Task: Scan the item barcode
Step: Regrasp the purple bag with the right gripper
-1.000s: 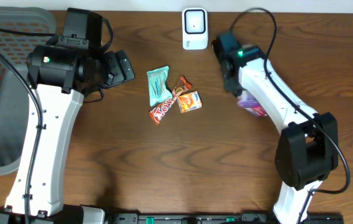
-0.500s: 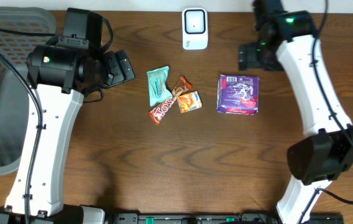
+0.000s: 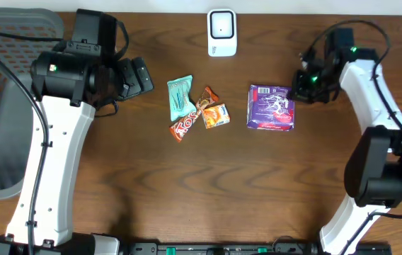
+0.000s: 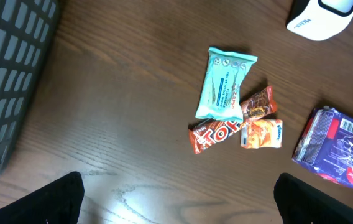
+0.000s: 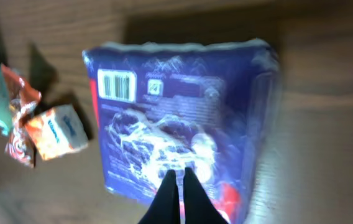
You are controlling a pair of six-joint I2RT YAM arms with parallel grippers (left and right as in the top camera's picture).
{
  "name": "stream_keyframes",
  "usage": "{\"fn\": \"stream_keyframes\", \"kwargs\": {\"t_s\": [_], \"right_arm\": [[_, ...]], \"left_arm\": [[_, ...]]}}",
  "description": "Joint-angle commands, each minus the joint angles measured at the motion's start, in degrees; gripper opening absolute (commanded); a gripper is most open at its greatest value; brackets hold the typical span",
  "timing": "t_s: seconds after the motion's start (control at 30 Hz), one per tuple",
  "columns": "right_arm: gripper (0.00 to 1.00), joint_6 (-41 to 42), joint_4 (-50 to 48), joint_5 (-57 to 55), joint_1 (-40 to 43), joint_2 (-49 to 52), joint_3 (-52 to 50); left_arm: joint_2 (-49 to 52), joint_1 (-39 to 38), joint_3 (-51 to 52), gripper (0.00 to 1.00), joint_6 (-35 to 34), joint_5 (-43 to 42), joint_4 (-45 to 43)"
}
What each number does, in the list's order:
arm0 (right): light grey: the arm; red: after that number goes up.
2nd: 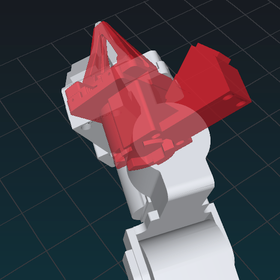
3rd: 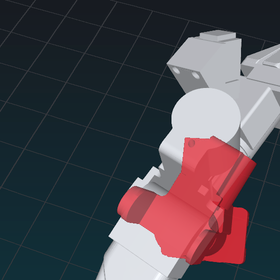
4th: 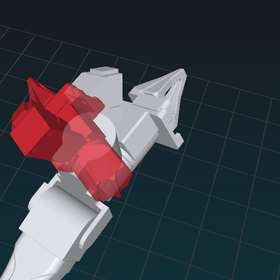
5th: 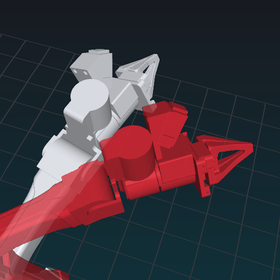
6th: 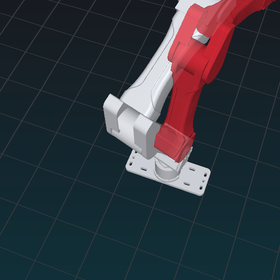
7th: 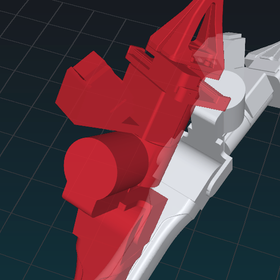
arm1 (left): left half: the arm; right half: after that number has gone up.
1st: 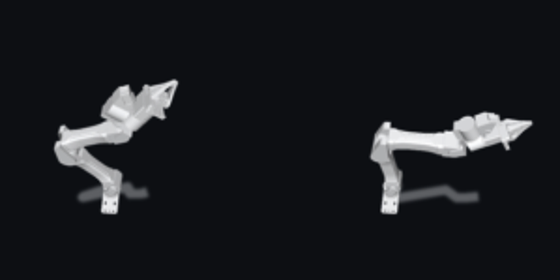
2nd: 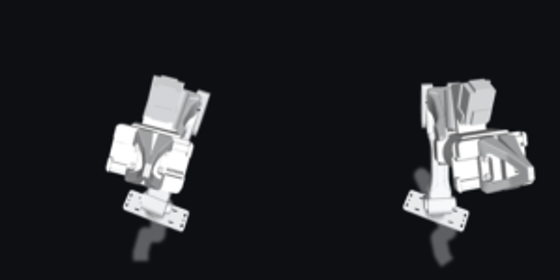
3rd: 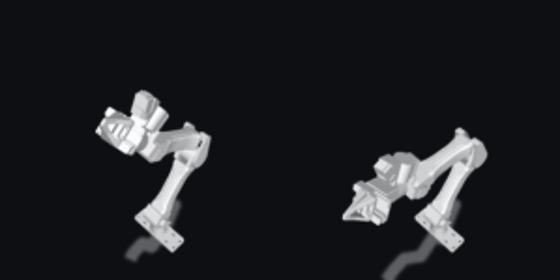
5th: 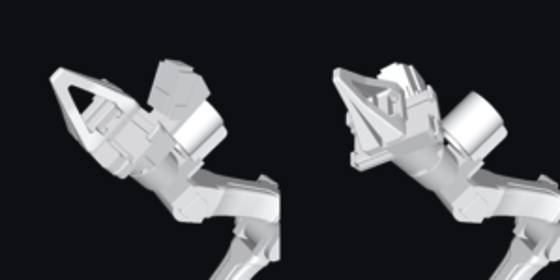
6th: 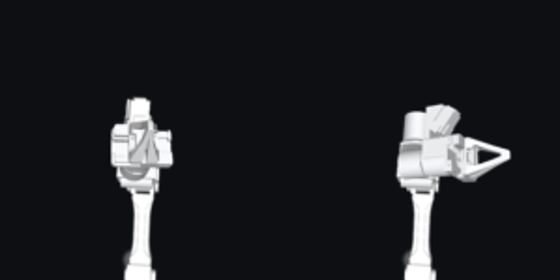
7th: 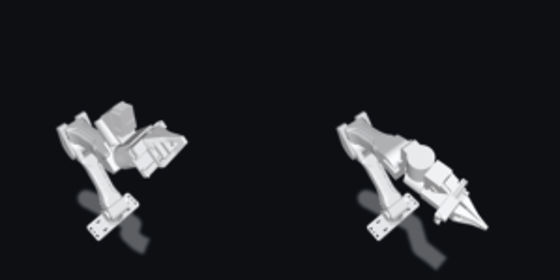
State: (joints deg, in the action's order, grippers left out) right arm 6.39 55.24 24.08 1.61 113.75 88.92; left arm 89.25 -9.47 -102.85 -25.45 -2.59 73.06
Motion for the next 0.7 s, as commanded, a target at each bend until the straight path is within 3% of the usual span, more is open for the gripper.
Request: {"fn": "stream_keyframes", "kwargs": {"t_s": [0.0, 0.17, 0.3, 0.47, 0.5, 0.6, 0.67], "right_arm": [[0.01, -0.85, -4.07, 4.46, -1.77, -0.22, -5.62], [0.01, 5.53, -3.69, -4.11, -1.18, -0.68, -7.87], [0.01, 7.32, -1.25, -0.46, 0.87, -2.78, -2.97], [0.13, 6.60, 3.45, 1.07, 1.36, -5.22, 5.35], [0.18, 6.16, 4.15, 1.05, 1.31, -5.60, 6.38], [0.50, 4.63, 5.38, -0.31, 1.25, -6.80, 7.85], [0.55, 4.66, 5.95, -4.42, 1.25, -6.99, 7.85]], "left_arm": [[0.42, 0.20, -0.13, 0.98, 0.35, 0.92, 0.07], [0.44, 0.20, -0.13, 0.98, 0.35, 0.92, 0.07], [0.42, 0.20, -0.13, 0.98, 0.35, 0.92, 0.09], [0.42, 0.20, -0.13, 0.98, 0.35, 0.92, 0.07], [0.42, 0.20, -0.13, 0.98, 0.35, 0.92, 0.07], [0.42, 0.20, -0.13, 0.98, 0.35, 0.92, 0.07], [0.42, 0.20, -0.13, 0.98, 0.35, 0.92, 0.07]]}}
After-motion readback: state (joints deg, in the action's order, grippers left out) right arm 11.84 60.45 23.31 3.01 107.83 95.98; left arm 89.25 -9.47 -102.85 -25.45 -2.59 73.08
